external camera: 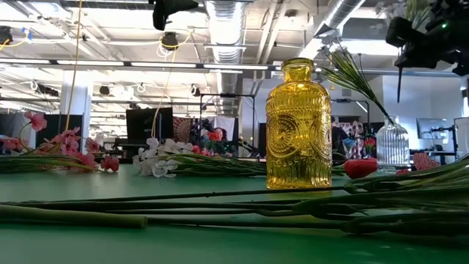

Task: Sort flowers into vase by color
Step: Put the top left white flowers into the top transparent vase

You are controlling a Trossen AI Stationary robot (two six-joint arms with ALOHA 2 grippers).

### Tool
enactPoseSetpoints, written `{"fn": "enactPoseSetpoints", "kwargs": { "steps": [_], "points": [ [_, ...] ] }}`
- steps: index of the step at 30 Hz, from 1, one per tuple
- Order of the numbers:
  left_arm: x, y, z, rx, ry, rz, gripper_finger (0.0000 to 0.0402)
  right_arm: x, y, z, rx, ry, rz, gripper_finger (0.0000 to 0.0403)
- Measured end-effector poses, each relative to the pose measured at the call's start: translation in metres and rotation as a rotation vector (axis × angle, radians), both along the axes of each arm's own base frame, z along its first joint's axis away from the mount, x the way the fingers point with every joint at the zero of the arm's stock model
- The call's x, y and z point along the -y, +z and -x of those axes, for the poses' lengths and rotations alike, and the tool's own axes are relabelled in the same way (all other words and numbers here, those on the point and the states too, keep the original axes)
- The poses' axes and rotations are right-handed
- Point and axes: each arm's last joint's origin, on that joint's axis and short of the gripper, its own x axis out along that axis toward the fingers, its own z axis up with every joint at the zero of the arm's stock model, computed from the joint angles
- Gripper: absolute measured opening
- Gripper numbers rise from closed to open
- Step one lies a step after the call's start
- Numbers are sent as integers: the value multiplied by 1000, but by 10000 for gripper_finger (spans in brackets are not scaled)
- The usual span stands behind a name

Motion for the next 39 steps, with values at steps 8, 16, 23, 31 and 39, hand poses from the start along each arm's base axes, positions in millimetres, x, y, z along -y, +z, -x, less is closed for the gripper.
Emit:
{"fn": "enactPoseSetpoints", "kwargs": {
  "steps": [8, 16, 23, 31, 39],
  "points": [
    [0, 0, 0, -2, -18, 2, 180, 2, -4, -8, -68, -21, 2, 29],
    [1, 0, 0, -2, -21, 2, 180, 1, -8, -15, -87, -31, 7, 29],
    [2, 0, -1, 1, -79, 20, 180, 3, -12, -22, -86, -93, 29, 29],
    [3, 0, -1, 2, -93, 22, 180, 11, -19, -31, -115, -171, 27, 29],
    [3, 0, -1, 1, -97, 20, 180, 15, -25, -38, -95, -201, 27, 29]
  ]
}}
